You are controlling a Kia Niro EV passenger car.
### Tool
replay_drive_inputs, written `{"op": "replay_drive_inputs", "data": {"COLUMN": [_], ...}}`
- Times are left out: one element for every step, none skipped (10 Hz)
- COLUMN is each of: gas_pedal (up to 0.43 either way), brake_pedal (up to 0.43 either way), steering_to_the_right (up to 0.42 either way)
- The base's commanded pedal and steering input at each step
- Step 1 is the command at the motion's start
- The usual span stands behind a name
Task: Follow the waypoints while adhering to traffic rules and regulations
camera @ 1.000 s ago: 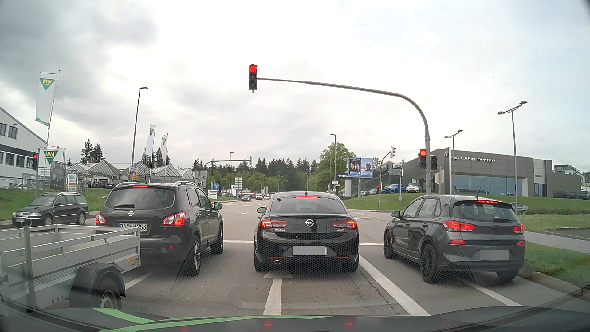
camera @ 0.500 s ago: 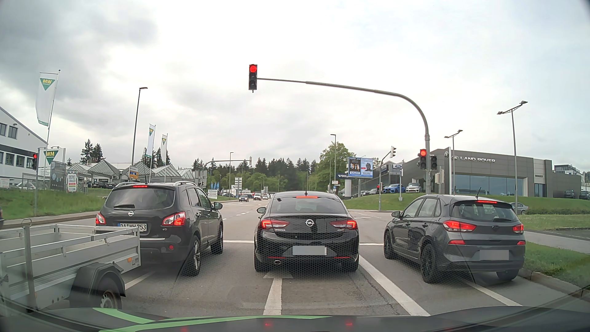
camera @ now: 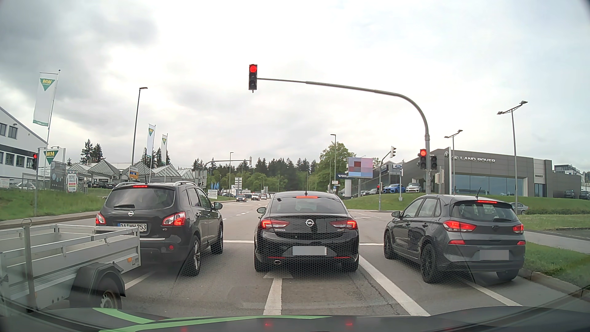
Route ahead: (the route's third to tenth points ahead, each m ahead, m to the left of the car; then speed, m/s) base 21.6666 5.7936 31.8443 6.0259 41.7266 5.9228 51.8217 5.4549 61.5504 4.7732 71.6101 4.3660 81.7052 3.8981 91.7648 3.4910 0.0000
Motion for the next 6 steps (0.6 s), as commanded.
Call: {"op": "replay_drive_inputs", "data": {"gas_pedal": [0.000,0.000,0.000,0.000,0.000,0.000], "brake_pedal": [0.000,0.000,0.000,0.000,0.000,0.000], "steering_to_the_right": [0.005,0.005,0.005,0.005,0.005,0.005]}}
